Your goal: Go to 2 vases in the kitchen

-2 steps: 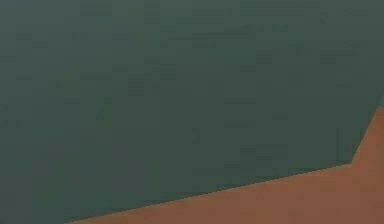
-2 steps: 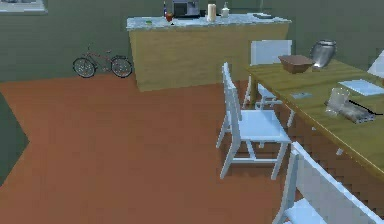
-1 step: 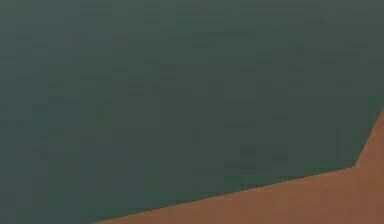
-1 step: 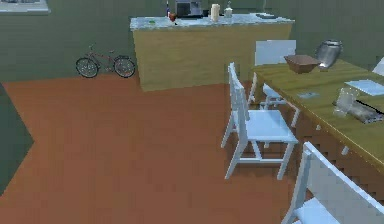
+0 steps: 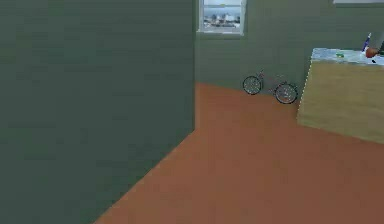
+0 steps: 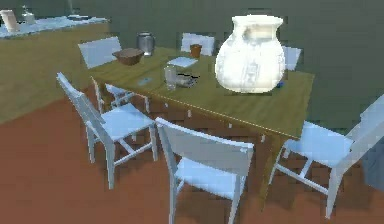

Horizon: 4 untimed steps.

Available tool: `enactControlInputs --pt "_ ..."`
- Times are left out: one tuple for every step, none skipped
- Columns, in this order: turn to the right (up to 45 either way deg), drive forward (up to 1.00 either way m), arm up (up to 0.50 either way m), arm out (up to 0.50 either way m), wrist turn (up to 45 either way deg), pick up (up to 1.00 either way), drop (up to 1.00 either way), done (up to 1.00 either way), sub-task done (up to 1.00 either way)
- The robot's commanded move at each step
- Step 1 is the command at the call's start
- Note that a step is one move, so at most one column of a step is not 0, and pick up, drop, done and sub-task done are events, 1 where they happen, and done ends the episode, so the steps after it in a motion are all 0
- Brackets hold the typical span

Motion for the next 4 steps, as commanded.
enactControlInputs --pt "33.0 0.0 0.0 0.0 0.0 0.0 0.0 0.0 0.0" --pt "0.0 0.9 0.0 0.0 0.0 0.0 0.0 0.0 0.0" --pt "6.0 0.0 0.0 0.0 0.0 0.0 0.0 0.0 0.0" --pt "0.0 0.65 0.0 0.0 0.0 0.0 0.0 0.0 0.0"
